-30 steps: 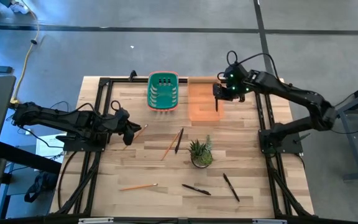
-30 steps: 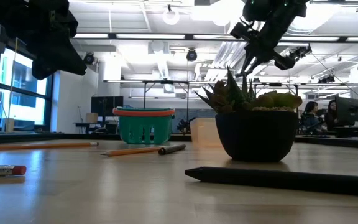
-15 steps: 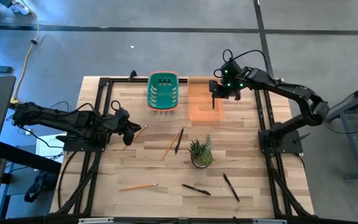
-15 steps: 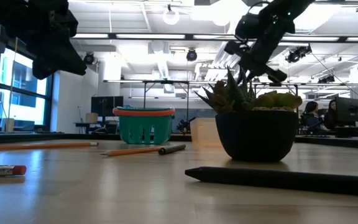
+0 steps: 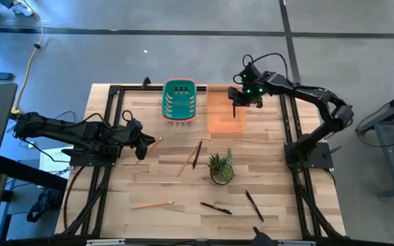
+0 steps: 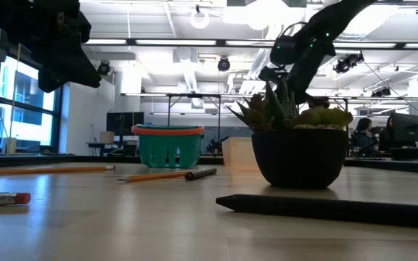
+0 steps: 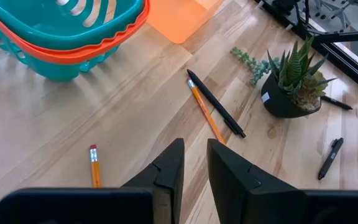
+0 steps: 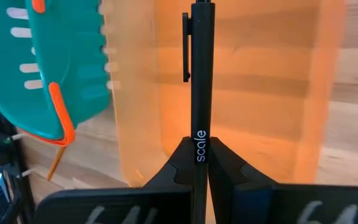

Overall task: Sort pens & pencils
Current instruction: Put the middle right black ballpoint pen into the orange bin, then put the bottom right black ballpoint pen into the orange bin

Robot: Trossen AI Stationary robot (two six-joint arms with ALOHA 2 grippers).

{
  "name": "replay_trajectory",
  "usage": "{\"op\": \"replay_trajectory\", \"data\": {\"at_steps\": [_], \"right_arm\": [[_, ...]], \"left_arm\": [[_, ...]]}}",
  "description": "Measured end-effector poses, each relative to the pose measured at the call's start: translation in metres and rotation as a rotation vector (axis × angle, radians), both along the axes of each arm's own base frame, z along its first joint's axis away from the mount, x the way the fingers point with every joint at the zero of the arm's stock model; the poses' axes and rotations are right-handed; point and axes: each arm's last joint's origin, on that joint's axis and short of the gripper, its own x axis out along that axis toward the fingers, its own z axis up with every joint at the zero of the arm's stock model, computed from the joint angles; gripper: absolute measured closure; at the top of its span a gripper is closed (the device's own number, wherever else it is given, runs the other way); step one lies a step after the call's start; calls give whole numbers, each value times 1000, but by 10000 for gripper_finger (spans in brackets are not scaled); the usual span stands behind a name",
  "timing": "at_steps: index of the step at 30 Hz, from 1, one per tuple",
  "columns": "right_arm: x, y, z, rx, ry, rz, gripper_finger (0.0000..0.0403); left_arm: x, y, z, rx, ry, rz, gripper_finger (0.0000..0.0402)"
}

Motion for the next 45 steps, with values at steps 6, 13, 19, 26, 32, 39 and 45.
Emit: {"op": "replay_trajectory", "data": {"at_steps": [6, 13, 19, 26, 32, 39, 45], "right_arm": [[5, -4, -10, 10, 12, 10, 403], [7, -7, -19, 16, 36, 33, 403], [7, -7, -20, 3, 53, 32, 393], [7, -9, -19, -9, 46, 22, 354], [7, -9, -19, -9, 45, 23, 347], [7, -9, -19, -14, 47, 27, 346], [7, -9, -19, -18, 48, 34, 346]], "left_arm": [[0, 0, 0, 6, 0, 8, 344], [0, 1, 0, 13, 0, 17, 344], [0, 1, 0, 15, 0, 20, 344], [0, 1, 0, 16, 0, 21, 344], [0, 1, 0, 16, 0, 21, 344], [0, 1, 0, 17, 1, 23, 344], [0, 1, 0, 17, 1, 23, 344]]}}
